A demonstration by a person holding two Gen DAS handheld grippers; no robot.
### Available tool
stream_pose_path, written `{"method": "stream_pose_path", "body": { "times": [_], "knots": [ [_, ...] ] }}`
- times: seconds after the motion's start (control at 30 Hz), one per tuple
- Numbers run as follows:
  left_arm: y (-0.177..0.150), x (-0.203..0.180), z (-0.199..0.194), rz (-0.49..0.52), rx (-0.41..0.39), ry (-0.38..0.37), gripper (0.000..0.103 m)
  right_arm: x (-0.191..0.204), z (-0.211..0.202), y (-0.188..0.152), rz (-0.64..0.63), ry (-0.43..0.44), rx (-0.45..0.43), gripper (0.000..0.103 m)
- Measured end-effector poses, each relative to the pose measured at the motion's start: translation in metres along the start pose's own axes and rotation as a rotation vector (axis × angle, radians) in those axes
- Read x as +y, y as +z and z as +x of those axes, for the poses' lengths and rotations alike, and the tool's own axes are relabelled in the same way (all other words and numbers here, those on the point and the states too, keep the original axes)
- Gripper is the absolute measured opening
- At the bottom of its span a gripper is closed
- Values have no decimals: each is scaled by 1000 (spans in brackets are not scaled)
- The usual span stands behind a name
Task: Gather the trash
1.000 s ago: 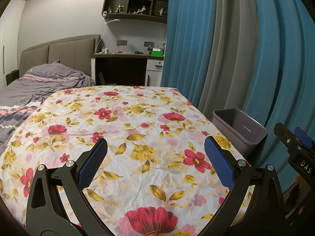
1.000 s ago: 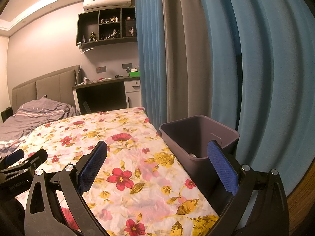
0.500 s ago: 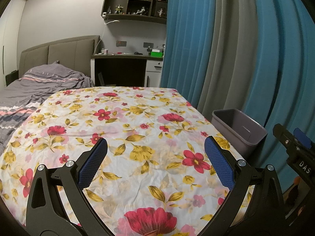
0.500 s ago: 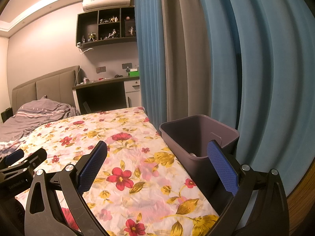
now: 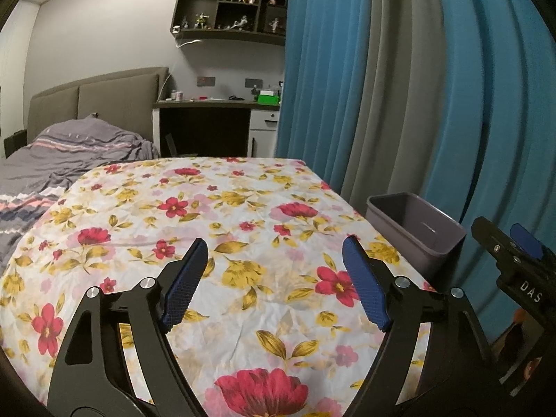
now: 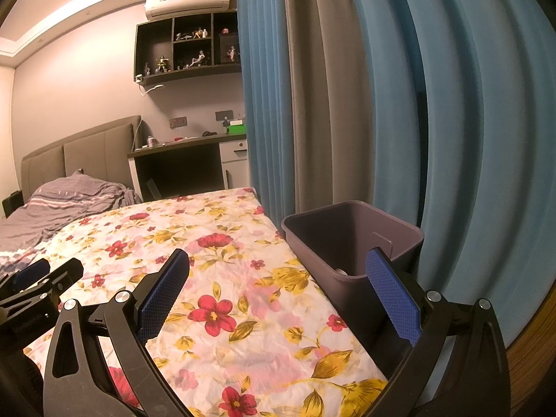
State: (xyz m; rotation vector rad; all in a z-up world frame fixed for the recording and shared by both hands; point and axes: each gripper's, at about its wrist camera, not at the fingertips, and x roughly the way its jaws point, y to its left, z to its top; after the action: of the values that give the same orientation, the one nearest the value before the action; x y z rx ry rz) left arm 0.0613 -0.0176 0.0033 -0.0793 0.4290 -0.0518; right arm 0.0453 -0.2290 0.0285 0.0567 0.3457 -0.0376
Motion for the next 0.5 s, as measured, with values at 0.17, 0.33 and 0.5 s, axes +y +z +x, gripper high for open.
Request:
{"method": "stream_pose_path", "body": {
  "times": [0.17,0.33,0.5],
  "knots": [
    [0,0,0,-3,2,5,78,0,0,0,1,-3,-2,97],
    [0,2,0,-6,4,15,81,1,0,-2,8,0,-2,97],
    [1,4,-3,-9,-9,32,88,3,-1,-2,11,4,-2,97]
  ]
}}
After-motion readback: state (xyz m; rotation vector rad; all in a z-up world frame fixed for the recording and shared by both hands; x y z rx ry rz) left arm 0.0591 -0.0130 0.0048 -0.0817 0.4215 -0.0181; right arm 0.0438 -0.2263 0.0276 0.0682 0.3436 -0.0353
